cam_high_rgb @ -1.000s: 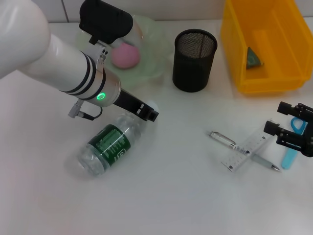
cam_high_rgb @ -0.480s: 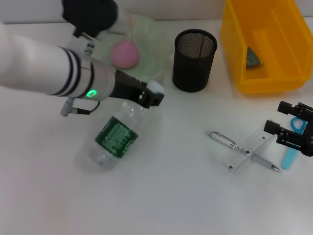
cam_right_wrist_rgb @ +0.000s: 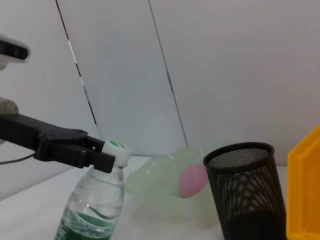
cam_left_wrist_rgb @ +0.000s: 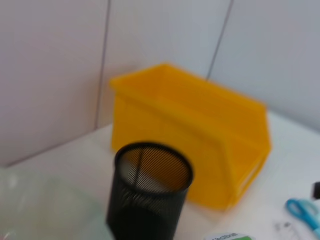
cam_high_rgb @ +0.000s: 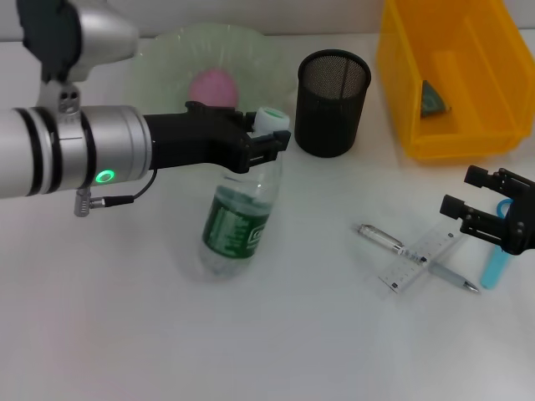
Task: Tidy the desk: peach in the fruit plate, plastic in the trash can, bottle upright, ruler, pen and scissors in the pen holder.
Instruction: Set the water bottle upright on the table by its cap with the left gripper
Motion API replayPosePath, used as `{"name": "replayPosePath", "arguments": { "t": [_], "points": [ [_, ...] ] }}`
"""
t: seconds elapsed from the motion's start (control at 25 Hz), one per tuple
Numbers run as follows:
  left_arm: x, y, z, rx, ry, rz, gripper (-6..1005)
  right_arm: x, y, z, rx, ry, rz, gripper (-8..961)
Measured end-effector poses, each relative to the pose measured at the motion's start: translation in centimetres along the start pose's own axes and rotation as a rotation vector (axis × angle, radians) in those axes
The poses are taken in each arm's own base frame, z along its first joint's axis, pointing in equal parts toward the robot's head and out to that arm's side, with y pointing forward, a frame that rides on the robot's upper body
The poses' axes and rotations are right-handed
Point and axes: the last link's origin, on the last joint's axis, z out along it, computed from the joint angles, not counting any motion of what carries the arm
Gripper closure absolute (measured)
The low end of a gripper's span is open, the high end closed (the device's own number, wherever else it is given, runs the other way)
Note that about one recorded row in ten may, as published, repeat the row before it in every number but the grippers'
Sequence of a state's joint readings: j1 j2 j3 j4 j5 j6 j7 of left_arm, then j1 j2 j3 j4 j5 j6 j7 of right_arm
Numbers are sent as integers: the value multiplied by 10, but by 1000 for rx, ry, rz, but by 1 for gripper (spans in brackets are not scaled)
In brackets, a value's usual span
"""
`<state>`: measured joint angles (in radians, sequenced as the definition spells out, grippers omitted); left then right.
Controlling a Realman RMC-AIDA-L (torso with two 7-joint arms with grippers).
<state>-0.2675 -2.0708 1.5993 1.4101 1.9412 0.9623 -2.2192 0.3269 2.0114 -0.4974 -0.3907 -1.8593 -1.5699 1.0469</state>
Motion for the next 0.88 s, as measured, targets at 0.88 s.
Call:
{"name": "replayPosePath", "arguments": {
  "t": [0.88],
  "points": [
    [-61,-50,-36,-86,560,13,559,-4,8,23,-47,-29,24,208]
  ]
}}
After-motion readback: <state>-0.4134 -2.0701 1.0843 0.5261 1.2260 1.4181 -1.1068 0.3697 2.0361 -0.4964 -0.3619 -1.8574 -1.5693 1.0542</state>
